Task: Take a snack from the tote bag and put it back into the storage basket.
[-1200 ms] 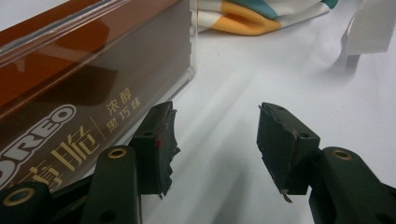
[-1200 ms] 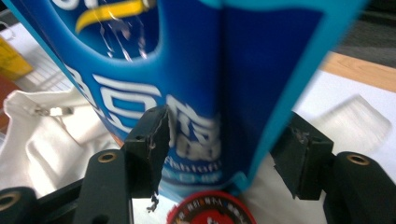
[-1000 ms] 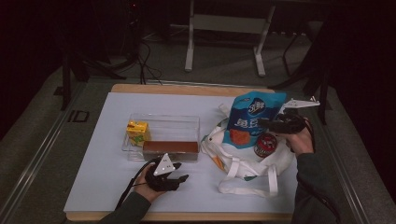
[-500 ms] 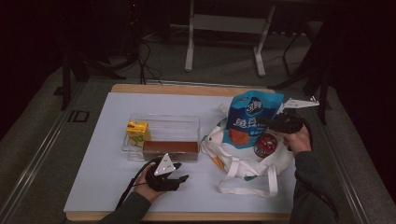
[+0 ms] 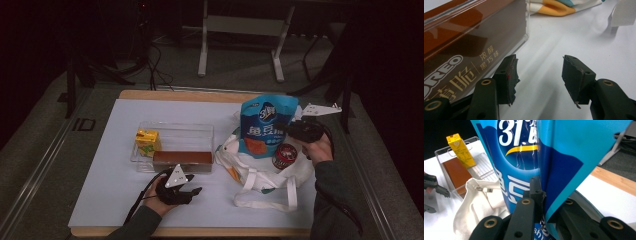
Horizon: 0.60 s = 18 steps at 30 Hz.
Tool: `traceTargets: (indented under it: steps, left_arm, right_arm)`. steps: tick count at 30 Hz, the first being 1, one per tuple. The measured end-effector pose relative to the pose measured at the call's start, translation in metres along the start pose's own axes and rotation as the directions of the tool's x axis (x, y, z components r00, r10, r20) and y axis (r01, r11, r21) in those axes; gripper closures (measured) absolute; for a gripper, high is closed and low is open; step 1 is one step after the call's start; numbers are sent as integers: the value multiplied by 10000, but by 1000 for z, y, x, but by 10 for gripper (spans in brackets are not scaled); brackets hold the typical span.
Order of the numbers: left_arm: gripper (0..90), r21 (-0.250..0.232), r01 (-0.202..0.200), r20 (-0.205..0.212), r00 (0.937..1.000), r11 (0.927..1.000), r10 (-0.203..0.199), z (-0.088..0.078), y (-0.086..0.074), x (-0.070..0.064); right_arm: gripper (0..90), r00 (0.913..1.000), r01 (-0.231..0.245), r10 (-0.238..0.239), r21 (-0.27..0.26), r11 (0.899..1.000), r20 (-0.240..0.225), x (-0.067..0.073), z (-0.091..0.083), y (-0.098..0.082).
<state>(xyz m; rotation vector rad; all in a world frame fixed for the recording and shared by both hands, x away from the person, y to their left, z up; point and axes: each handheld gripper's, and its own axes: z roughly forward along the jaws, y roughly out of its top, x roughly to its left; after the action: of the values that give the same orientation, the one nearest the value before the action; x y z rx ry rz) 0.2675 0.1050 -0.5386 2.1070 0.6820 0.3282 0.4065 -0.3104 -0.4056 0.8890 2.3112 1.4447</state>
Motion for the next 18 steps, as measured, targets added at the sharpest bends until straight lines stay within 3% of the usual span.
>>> traceTargets:
  steps: [8,18]
  left_arm:
    - [459,-11,22,-22,10000,10000,-22,0,0,0]
    - [458,-2,21,-19,10000,10000,-21,0,0,0]
  right_arm:
    - [881,9999,126,-126,44,9999,59,7,0,15]
    - [883,9996,291,-293,-384,9988,-33,15,-8,33]
